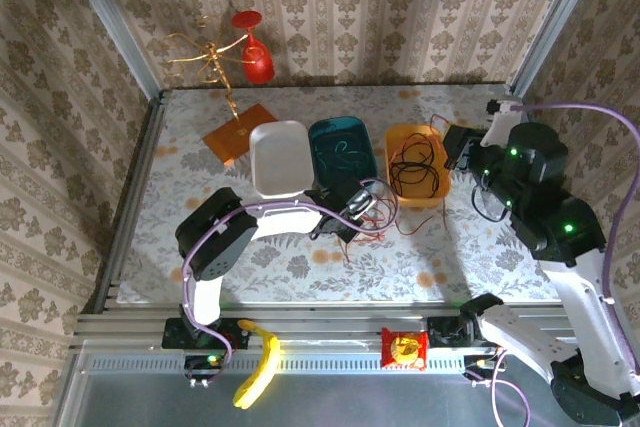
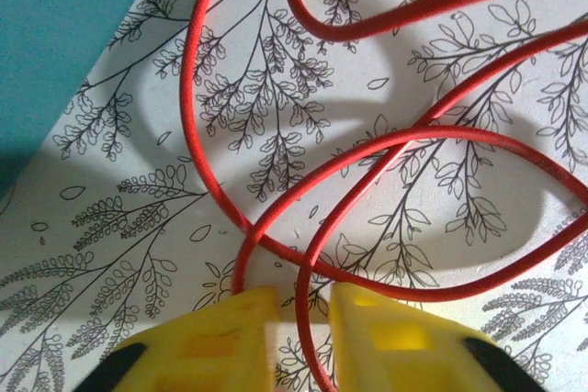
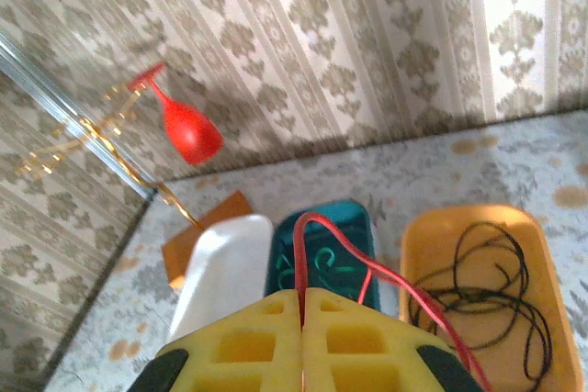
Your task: Untangle the cables
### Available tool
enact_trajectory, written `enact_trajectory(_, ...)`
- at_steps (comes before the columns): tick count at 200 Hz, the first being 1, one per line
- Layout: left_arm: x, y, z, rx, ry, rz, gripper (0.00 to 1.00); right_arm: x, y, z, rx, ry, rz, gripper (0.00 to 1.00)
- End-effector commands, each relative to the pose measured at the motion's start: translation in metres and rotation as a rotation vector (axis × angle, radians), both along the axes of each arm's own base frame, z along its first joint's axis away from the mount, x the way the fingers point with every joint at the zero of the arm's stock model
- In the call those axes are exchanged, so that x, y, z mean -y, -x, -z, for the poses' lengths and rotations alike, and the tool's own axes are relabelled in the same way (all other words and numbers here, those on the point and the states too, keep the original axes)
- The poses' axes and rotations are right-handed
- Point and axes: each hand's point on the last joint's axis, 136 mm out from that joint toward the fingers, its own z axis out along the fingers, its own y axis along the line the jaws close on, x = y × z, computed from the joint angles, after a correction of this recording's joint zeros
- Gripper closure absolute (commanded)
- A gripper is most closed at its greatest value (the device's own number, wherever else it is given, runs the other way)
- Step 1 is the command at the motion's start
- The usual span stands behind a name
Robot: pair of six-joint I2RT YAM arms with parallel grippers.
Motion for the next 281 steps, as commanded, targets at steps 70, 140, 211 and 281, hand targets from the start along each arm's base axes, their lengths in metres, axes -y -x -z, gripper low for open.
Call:
enact_trajectory(70, -0.050, -0.033, -0.167, 0.417, 0.491, -0.258, 0.46, -0.059, -0.036, -0.044, 0.102, -0.063, -0.155, 0.91)
enact_trajectory(140, -0.250, -0.048, -0.193, 0.536, 0.502, -0.988, 0.44, -0.193, -0.096, -0.006, 0.018, 0.070, -0.347, 0.91)
enact_trajectory(211, -0.275, -0.029, -0.164, 0.467, 0.465, -1.075, 0.44, -0.281, -0.177, 0.065, -0.101, 0.146, -0.431, 0.90)
enact_trajectory(281, -0.273, -0.033, -0.168, 0.482, 0.413, -1.040, 0.44, -0.324, -0.215, 0.219, -0.394, 0.225, -0.446, 0.89)
